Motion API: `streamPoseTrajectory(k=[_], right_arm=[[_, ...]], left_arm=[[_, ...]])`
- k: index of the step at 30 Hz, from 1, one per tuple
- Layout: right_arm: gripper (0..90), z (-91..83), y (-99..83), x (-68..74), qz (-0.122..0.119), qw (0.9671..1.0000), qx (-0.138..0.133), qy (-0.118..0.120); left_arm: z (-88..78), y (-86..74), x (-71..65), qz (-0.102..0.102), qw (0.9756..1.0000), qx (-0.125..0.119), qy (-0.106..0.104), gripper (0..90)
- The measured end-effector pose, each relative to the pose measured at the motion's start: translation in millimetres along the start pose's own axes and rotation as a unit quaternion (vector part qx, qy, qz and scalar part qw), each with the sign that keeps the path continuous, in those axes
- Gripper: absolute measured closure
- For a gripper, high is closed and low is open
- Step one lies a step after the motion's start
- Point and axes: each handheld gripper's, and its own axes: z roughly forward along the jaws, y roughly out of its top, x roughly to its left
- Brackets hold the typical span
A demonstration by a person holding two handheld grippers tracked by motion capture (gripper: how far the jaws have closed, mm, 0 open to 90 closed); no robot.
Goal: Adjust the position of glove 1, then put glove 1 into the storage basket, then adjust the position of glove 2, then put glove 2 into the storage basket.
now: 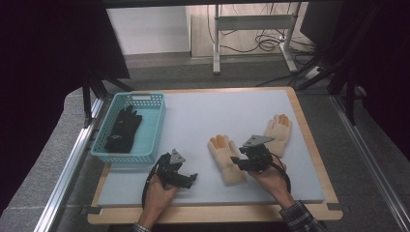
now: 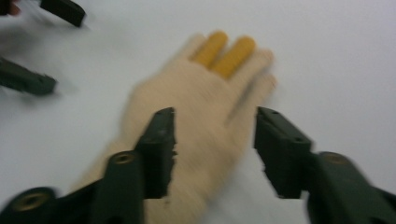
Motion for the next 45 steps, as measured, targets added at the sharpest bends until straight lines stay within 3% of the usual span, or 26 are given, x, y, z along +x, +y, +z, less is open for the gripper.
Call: streamPoseTrajectory(k=[3,5,9,21,25,33,40,45], right_arm=[[69.7,-4.4,-17.2,-10.5,0.008,0.9999,0.013,-0.001],[76.1,-4.3,-25.8,-12.5,0.01,0.9998,0.018,0.004],[80.0,-1.7,-40.9,-13.2,0.017,0.9993,0.031,0.013],[79.2,2.9,-45.2,10.3,-0.003,0.9987,0.021,0.047],[75.6,5.6,-42.5,17.3,-0.018,0.9986,0.022,0.045],[75.4,8.1,-41.0,23.8,-0.02,0.9981,0.02,0.055],[69.3,6.1,-39.0,21.3,-0.021,0.9983,0.016,0.053],[62.0,-1.4,-37.6,11.5,-0.014,0.9992,0.01,0.037]], left_arm=[[0.0,0.0,0.1,0.0,1.0,0.0,0.0,1.8],[0.0,0.1,0.1,0.0,1.0,0.0,0.0,1.8],[0.1,0.0,-0.1,0.0,1.0,0.0,0.0,1.8],[0.0,0.0,-0.1,0.0,1.0,0.0,0.0,1.9],[0.0,0.0,0.0,0.0,1.0,0.0,0.0,1.9],[0.0,0.0,0.0,0.0,1.0,0.0,0.0,1.9],[0.1,-0.1,-0.2,0.0,1.0,-0.001,0.001,1.9],[0.0,-0.1,-0.1,0.0,1.0,0.0,0.0,1.9]])
